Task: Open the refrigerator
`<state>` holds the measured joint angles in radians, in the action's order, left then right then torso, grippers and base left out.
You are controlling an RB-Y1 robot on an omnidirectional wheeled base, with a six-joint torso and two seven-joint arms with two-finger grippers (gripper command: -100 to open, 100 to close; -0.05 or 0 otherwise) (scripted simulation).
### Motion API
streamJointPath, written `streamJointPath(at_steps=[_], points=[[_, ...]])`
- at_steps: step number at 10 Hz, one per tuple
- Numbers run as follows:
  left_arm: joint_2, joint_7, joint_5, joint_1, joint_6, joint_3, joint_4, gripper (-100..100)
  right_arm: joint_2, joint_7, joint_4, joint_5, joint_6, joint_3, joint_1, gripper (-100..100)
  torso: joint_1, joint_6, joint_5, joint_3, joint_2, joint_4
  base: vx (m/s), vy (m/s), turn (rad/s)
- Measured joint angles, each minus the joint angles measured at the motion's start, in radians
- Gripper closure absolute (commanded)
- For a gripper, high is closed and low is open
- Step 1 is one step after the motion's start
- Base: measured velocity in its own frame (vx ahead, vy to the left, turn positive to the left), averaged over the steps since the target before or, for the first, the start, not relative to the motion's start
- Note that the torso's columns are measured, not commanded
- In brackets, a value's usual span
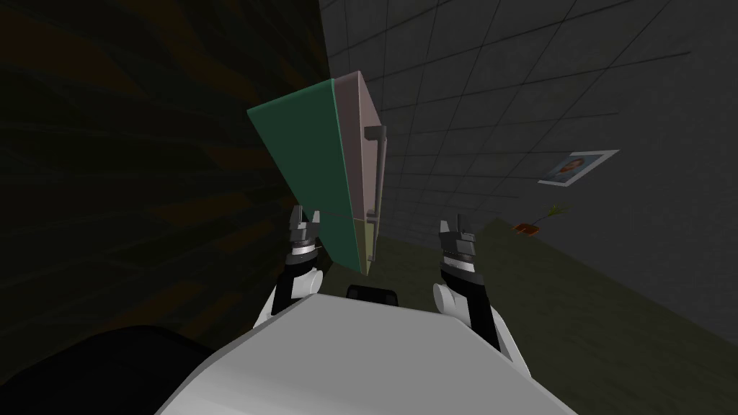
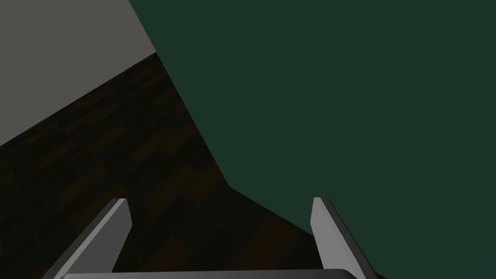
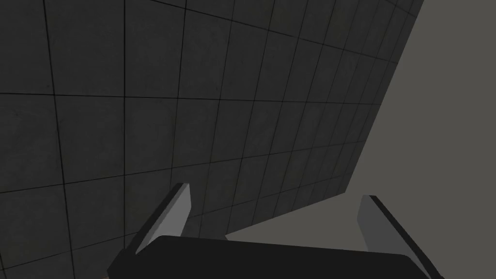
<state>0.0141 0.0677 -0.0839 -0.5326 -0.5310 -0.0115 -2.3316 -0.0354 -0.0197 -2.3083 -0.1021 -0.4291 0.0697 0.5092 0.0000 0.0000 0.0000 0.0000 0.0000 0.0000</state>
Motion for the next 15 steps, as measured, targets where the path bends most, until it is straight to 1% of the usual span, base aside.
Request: streamJointPath(at_steps=[1,2,9,10,11,12,15], points=[[0.000,0.000,0.000,0.000,0.000,0.000,0.000,0,0.000,0.000,0.000,0.000,0.000,0.000,0.000,0,0.000,0.000,0.000,-0.082,0.040,0.041,0.000,0.000,0.000],[0.000,0.000,0.000,0.000,0.000,0.000,0.000,0,0.000,0.000,0.000,0.000,0.000,0.000,0.000,0,0.000,0.000,0.000,-0.209,0.104,0.105,0.000,0.000,0.000],[0.000,0.000,0.000,0.000,0.000,0.000,0.000,0,0.000,0.000,0.000,0.000,0.000,0.000,0.000,0,0.000,0.000,0.000,-1.234,0.618,0.617,0.000,0.000,0.000],[0.000,0.000,0.000,0.000,0.000,0.000,0.000,-100,0.000,0.000,0.000,0.000,0.000,0.000,0.000,0,0.000,0.000,0.000,-1.382,0.691,0.691,0.008,-0.011,-0.001],[0.024,-0.001,-0.001,0.008,0.013,-0.003,-0.004,-100,0.000,0.000,0.000,0.000,0.000,0.000,0.000,0,0.000,0.000,0.000,-1.451,0.725,0.724,0.003,-0.021,-0.002],[0.048,-0.002,-0.001,0.017,0.030,-0.005,-0.004,-100,0.000,0.000,0.000,0.000,0.000,0.000,0.000,0,-0.001,0.000,0.000,-1.471,0.734,0.734,-0.004,-0.024,-0.001],[0.097,-0.003,-0.001,0.049,0.094,-0.007,-0.016,-100,0.000,0.000,0.000,0.000,0.000,0.000,0.000,0,0.000,0.000,0.000,-1.476,0.738,0.738,0.001,-0.027,-0.002]])
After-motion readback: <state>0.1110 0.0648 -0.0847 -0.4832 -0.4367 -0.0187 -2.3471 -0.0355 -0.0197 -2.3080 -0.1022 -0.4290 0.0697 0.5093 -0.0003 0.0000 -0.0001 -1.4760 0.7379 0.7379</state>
